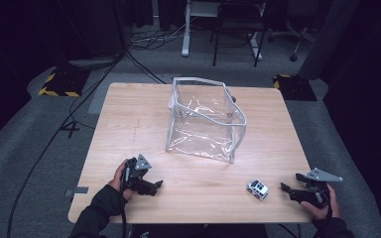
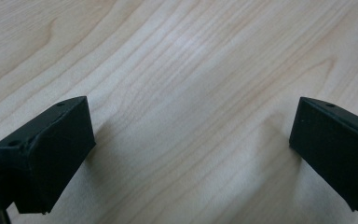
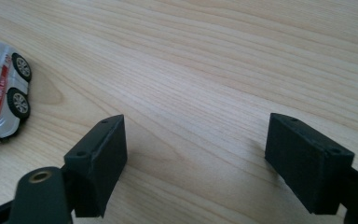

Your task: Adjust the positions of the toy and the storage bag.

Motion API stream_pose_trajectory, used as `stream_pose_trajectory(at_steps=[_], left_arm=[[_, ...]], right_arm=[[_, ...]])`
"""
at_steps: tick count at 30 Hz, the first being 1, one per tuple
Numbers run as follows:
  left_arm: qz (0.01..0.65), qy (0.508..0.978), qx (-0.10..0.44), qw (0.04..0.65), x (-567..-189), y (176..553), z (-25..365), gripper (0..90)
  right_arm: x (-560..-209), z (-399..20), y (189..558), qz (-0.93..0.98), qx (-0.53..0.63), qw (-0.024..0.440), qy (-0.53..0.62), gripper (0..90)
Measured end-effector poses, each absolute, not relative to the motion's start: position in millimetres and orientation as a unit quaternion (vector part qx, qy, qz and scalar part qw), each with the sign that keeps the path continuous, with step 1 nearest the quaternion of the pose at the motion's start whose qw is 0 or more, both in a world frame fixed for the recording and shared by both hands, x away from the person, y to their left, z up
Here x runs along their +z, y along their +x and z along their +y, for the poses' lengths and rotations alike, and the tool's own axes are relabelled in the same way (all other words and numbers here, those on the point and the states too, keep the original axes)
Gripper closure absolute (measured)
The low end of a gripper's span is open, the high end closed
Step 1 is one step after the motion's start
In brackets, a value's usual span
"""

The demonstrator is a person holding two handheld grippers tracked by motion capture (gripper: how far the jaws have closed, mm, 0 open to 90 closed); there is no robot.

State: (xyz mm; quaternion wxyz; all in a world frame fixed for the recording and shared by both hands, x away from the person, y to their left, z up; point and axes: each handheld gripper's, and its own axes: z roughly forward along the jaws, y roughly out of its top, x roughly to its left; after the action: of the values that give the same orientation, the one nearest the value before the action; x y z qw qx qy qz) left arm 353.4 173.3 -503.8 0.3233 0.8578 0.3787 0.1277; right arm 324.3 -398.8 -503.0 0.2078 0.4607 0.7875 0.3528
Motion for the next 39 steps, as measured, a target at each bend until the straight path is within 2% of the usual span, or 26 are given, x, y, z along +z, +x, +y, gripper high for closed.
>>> stream_pose_trajectory(at_steps=[24, 28, 39], left_arm=[[0.384, 0.856, 0.131, 0.321, -503, 354, 170, 0.3], [0.384, 0.856, 0.131, 0.321, -503, 354, 170, 0.3], [0.390, 0.852, 0.139, 0.319, -503, 354, 169, 0.1]], right_arm=[[-503, -377, 306, 0.856, 0.380, 0.147, 0.318, 19.8], [-503, -369, 304, 0.859, 0.376, 0.144, 0.317, 15.0], [-503, -336, 303, 0.868, 0.374, 0.134, 0.297, 14.3]])
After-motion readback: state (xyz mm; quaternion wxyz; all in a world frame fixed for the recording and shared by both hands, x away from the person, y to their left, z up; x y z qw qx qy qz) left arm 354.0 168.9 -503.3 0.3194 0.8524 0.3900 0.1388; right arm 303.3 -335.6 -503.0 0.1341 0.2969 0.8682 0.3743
